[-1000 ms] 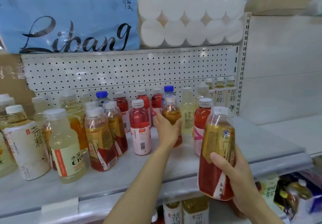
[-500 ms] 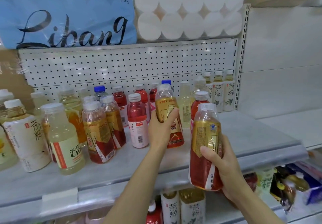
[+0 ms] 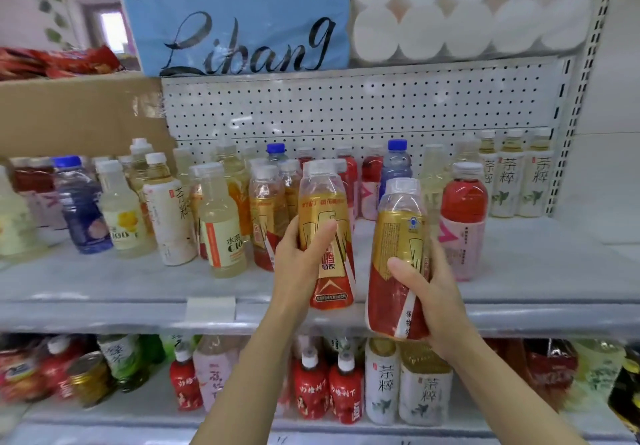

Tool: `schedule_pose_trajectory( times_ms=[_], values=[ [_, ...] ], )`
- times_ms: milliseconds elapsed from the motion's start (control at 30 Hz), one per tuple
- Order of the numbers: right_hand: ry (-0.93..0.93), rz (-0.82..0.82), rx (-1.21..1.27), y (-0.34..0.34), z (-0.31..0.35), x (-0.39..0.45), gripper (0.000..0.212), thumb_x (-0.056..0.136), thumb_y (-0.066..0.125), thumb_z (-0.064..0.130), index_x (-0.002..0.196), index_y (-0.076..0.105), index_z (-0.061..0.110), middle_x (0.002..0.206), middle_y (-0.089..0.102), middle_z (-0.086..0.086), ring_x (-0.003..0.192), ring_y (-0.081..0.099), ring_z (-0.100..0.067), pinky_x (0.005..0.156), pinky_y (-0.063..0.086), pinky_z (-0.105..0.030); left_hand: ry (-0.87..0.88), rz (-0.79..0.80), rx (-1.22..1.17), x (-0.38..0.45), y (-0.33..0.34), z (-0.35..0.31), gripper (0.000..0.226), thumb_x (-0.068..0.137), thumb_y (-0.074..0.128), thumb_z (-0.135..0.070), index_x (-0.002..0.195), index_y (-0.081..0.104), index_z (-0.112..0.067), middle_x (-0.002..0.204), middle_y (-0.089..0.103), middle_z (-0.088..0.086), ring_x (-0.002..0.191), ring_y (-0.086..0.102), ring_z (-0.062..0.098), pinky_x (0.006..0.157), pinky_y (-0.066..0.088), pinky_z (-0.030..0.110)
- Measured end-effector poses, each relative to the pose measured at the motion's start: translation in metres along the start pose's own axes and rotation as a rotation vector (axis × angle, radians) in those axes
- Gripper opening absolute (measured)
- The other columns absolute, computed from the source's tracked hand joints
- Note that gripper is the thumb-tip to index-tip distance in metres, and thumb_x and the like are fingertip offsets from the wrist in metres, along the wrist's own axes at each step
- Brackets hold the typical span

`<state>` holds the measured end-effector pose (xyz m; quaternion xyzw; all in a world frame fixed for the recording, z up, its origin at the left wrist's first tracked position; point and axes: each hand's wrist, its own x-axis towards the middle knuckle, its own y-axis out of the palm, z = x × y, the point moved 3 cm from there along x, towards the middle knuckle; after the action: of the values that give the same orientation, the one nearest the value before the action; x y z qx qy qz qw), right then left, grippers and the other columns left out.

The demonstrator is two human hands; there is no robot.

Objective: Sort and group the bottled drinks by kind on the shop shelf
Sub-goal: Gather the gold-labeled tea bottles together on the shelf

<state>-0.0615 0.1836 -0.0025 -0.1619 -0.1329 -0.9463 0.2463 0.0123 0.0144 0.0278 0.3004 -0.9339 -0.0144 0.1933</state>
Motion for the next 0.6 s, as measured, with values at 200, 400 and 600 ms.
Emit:
schedule_pose_trajectory(
  times_ms=[200,400,600],
  values=[
    [-0.013,0.098,0.031,0.052,0.000,-0.010,0.066,0.068,0.079,0.038,0.128,0.051,0.030,0.108,0.072,0.003,0.099,0.072,-0.022,0.077,0.061,-0.039,0.009,-0.046,-0.019,-0.017,-0.049,-0.009,0.056,0.077,0.065,-0.053,0.123,0.062,-0.021,0.098,0.077,0.005,0.081,0.075,0.022,0.067,0.059,0.032],
    [-0.033,0.153,0.042,0.126,-0.004,-0.024,0.059,0.069,0.077,0.040,0.122,0.052,0.039,0.107,0.071,0.005,0.097,0.072,-0.022,0.075,0.061,-0.039,-0.024,-0.062,-0.039,-0.034,-0.124,-0.022,0.053,0.074,0.066,-0.054,0.117,0.064,-0.024,0.093,0.078,0.004,0.077,0.075,0.021,0.065,0.058,0.032],
    [-0.049,0.183,0.099,0.230,-0.014,-0.052,0.057,0.073,0.073,0.032,0.126,0.051,0.030,0.108,0.072,0.003,0.100,0.071,-0.021,0.074,0.060,-0.033,-0.022,-0.061,-0.028,-0.055,-0.235,-0.045,0.059,0.073,0.067,-0.053,0.118,0.063,-0.015,0.087,0.076,0.006,0.074,0.073,0.022,0.065,0.058,0.034]
  ],
)
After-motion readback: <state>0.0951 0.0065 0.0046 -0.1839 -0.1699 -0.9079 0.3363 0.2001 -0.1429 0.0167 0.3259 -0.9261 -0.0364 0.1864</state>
